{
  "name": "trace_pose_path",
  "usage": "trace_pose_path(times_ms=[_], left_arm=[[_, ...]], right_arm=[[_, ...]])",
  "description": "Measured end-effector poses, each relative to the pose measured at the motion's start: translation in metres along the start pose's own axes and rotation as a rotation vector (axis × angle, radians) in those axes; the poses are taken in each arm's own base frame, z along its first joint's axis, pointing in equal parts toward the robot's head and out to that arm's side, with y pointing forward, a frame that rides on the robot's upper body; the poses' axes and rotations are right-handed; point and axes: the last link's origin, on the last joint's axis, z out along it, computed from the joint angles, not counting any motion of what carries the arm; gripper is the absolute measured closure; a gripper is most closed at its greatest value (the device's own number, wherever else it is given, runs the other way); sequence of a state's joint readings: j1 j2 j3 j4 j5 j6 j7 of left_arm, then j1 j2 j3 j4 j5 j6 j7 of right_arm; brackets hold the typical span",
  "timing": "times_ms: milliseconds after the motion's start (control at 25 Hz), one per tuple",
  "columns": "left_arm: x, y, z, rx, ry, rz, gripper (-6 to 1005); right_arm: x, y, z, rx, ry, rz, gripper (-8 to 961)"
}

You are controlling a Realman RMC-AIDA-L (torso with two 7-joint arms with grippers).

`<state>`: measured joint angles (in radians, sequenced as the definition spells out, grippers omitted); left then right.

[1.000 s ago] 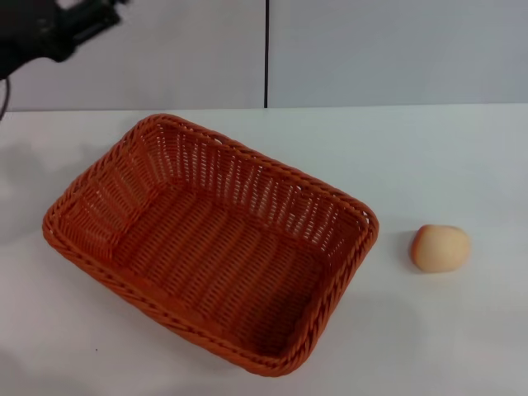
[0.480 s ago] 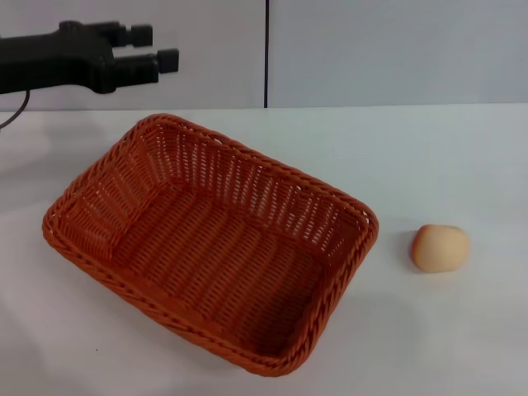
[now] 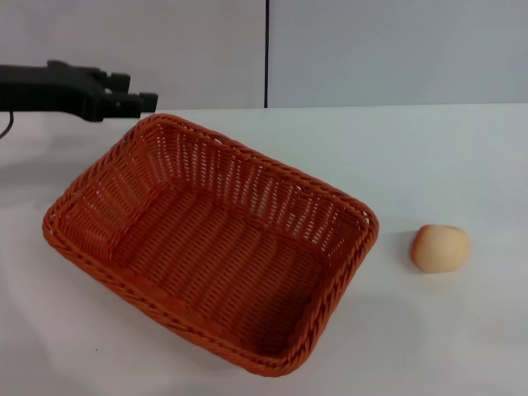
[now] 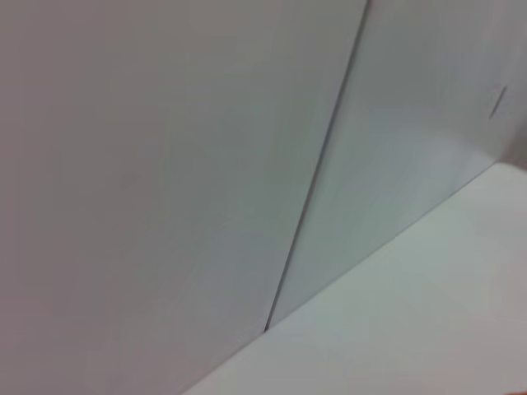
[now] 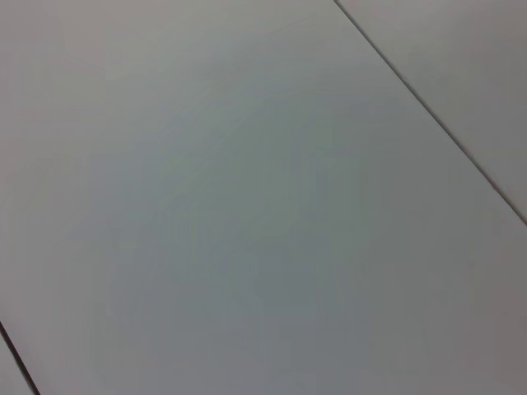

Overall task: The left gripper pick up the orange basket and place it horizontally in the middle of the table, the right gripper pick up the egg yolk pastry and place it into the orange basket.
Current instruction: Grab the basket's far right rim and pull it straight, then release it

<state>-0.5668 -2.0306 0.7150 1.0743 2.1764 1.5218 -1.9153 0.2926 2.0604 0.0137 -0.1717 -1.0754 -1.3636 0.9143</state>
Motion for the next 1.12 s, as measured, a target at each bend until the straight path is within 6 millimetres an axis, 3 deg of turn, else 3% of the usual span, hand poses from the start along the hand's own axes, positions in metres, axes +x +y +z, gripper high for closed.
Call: trace_pose_path(times_ms=[80,320,640,1120], left_arm=[[-0.007,-0.002,0.003,0.026,-0.039,-0.016,367],[-0.016,-0.005,0.003,0.047,-0.048,-0.044,208],[-0.026,-0.008,0.004,0.073,-0.072,-0.062,196],[-0.048,-0.004,0.020,0.052,-0.174,-0.087,226]], right_arm=[[0.000,0.000,0.000,0.001,0.001,0.000,157],[0.002,0.000,0.002,0.006,0.008,0.003,158],[0.003,0.000,0.002,0.011,0.012,0.005,158],[0.004,-0.001,0.001,0.017,0.017,0.007,158]])
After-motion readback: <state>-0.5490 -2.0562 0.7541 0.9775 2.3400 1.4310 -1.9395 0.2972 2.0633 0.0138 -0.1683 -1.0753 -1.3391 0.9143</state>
